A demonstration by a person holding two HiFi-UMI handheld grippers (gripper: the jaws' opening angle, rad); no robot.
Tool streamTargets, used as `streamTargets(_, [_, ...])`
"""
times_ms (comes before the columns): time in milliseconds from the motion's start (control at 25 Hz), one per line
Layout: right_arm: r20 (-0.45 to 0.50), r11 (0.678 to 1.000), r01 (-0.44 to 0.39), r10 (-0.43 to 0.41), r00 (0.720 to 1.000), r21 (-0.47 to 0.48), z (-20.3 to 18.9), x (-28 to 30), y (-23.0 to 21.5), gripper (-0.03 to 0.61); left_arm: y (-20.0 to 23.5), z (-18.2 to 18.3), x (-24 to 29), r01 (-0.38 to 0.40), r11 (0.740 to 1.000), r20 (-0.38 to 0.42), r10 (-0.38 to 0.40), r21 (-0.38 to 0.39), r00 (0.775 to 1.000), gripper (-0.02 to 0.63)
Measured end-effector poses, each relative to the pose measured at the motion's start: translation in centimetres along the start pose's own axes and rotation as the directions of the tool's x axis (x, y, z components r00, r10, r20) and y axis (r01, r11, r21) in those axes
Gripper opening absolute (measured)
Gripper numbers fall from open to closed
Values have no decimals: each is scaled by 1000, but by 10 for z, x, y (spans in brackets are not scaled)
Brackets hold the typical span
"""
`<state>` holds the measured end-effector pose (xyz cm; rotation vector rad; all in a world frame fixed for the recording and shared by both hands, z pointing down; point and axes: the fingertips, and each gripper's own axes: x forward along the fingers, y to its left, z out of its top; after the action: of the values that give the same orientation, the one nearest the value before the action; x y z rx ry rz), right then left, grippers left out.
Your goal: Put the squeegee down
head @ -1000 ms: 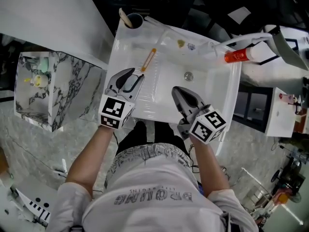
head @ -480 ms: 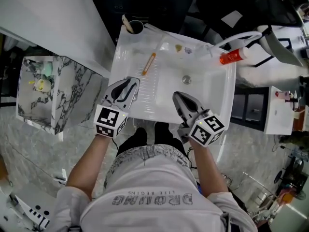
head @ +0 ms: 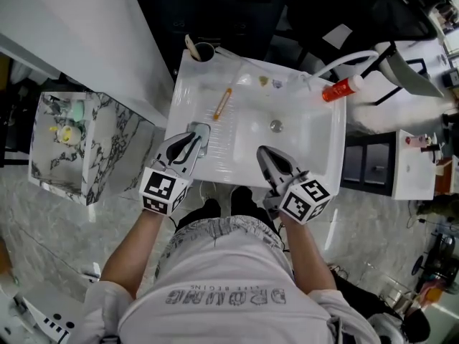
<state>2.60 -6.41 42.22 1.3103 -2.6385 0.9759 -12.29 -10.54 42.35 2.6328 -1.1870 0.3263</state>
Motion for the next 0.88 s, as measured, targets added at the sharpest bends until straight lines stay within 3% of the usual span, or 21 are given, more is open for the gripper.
streamTargets(400, [11, 1000, 14, -14, 1000, -17, 8, -1, 5, 8, -14, 2, -1, 53, 998, 3, -53, -16, 999, 38])
streamTargets(880, [19, 999, -8, 9, 1000, -48, 22, 2, 4, 8, -19, 12, 3, 68, 997, 7, -68, 25, 998, 32])
